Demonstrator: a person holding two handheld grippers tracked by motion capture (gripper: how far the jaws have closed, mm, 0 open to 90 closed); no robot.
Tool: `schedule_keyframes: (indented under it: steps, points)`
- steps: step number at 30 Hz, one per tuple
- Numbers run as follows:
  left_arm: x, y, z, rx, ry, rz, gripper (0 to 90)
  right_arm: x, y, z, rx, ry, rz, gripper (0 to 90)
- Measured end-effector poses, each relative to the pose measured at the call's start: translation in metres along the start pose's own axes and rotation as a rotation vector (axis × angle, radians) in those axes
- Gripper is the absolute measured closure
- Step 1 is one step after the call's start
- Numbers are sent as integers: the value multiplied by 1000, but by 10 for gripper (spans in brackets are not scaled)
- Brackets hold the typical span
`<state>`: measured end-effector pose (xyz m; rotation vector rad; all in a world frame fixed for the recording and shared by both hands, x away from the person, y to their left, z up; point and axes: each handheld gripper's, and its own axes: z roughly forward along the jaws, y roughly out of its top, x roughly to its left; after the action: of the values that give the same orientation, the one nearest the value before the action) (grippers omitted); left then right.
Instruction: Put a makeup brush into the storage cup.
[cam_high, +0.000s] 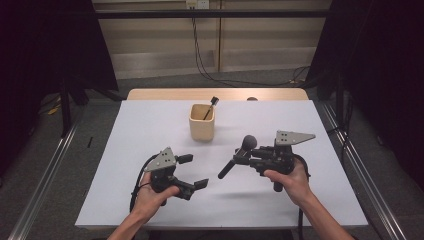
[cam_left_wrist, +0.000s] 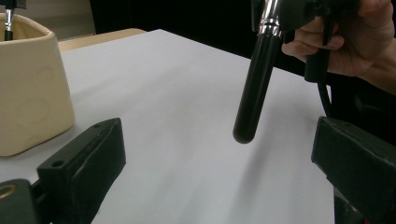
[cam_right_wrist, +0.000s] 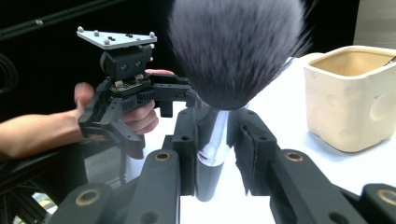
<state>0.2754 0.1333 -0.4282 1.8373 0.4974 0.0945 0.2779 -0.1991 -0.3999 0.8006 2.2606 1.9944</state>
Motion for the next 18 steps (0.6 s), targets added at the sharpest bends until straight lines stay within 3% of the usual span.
schedule_keyframes:
  steps: [10, 18]
  points:
    - [-1, -1, 2, 6, 26, 16, 20, -4, 9, -1, 39, -15, -11, 715]
    - [-1, 0, 3, 2, 32, 9, 20, -7, 22, 9, 120, -13, -26, 716]
